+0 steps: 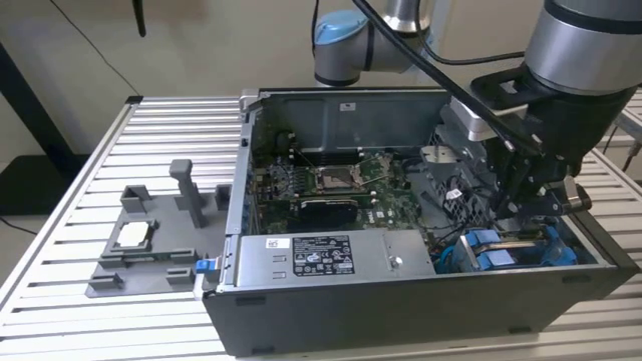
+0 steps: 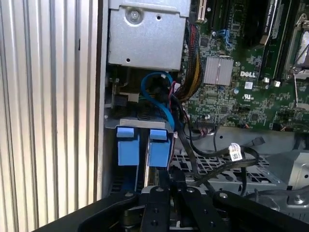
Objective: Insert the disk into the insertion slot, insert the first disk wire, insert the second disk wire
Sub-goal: 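Insert the second disk wire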
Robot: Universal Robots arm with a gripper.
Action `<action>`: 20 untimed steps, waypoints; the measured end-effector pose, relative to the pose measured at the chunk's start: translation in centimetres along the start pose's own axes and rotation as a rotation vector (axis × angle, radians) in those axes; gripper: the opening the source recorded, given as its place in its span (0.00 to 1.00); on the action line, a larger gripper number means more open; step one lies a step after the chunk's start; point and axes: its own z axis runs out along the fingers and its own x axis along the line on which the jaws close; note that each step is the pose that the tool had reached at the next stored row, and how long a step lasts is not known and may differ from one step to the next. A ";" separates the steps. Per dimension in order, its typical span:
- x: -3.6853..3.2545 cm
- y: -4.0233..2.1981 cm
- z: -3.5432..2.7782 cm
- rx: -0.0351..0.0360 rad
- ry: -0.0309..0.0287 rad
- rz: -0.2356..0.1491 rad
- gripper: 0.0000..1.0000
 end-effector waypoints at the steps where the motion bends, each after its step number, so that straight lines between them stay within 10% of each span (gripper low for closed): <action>1: 0.11 -0.17 0.04 -0.0094 -0.0008 0.001 0.16; 9: 0.91 -1.99 0.50 -0.0643 -0.0085 0.006 0.16; 20: 1.40 -3.20 1.59 -0.0824 -0.0255 0.010 0.16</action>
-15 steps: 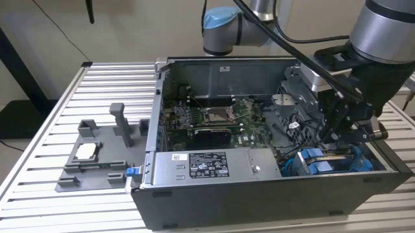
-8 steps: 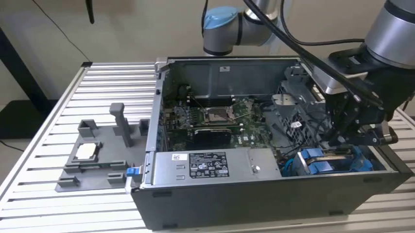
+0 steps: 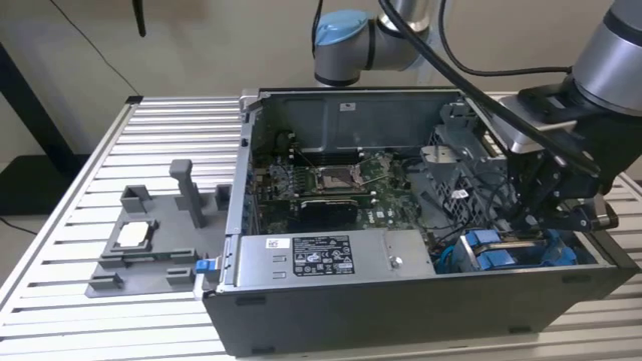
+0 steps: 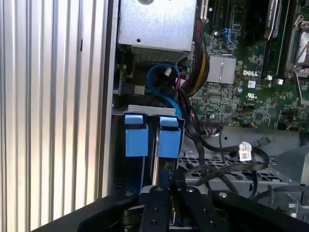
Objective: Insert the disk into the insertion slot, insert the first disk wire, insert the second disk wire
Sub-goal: 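Insert the second disk wire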
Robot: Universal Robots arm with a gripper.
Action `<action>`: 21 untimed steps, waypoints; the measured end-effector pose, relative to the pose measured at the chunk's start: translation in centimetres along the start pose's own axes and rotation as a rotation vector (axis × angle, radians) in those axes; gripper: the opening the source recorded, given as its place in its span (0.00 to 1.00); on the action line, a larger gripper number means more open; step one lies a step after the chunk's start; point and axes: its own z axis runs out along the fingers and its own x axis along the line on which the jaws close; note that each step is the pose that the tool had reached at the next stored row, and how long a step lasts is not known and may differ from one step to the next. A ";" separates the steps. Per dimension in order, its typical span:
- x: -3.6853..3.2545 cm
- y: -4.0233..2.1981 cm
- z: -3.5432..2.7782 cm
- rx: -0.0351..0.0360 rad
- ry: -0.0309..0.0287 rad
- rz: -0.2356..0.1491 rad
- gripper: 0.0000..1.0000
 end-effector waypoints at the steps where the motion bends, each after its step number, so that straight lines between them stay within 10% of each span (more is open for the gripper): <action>1: 0.01 -0.03 0.12 -0.0005 -0.0004 0.002 0.16; 21: -0.26 -0.34 1.20 0.0031 0.0009 0.047 0.16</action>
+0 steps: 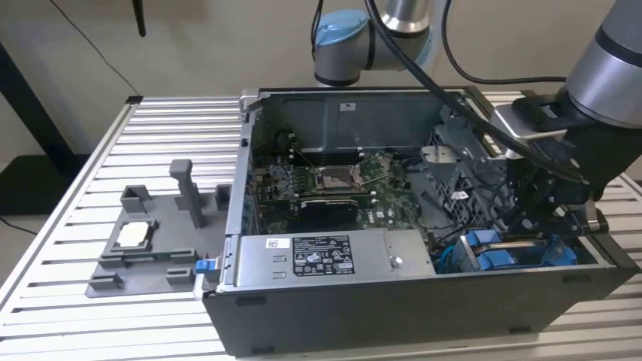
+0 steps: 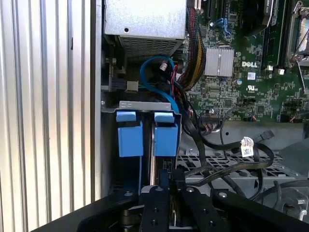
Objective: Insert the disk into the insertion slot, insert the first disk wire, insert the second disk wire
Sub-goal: 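Insert the second disk wire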
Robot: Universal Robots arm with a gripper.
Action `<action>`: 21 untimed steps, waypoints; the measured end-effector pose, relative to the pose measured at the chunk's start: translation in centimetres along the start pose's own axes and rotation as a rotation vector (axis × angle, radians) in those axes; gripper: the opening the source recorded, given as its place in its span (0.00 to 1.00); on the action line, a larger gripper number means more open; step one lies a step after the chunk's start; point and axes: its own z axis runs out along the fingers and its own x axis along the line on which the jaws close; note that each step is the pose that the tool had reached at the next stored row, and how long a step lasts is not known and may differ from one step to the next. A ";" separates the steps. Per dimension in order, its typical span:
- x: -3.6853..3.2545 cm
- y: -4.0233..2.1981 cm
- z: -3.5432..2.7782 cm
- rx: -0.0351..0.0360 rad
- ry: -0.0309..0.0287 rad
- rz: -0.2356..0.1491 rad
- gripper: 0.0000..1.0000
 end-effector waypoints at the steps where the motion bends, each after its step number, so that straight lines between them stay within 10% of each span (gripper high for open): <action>1: -0.01 0.00 0.03 0.0002 0.0001 0.002 0.16; 21: -0.19 0.03 0.73 0.0006 0.0058 0.060 0.16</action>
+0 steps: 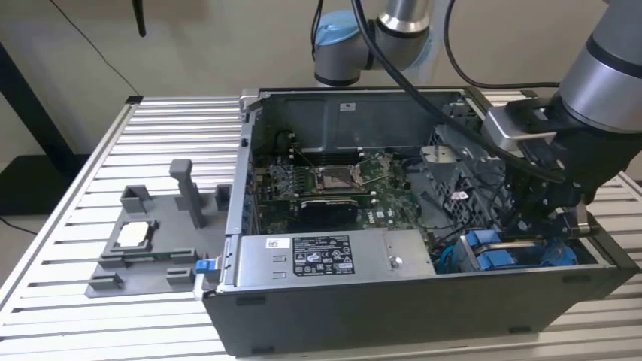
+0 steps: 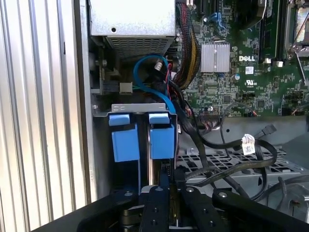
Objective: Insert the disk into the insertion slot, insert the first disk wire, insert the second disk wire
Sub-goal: 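Insert the second disk wire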
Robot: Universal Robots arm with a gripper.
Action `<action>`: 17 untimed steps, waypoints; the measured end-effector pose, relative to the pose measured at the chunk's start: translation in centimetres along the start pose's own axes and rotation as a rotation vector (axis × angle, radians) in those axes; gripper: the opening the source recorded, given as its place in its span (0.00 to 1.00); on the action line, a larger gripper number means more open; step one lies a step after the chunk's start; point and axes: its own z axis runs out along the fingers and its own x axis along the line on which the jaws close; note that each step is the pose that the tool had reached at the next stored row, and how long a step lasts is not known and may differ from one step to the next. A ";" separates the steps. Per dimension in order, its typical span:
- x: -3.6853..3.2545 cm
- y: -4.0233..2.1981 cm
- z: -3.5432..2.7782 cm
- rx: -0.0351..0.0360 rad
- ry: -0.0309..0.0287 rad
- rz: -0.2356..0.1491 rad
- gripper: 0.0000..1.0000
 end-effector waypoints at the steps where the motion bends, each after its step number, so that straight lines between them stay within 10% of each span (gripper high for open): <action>1: 0.01 0.00 0.05 -0.0004 0.0003 0.002 0.16; 10: 0.02 -0.02 -0.33 -0.0153 0.0001 0.009 0.24; 17: -0.12 -0.11 -1.96 -0.0227 0.0007 0.010 0.24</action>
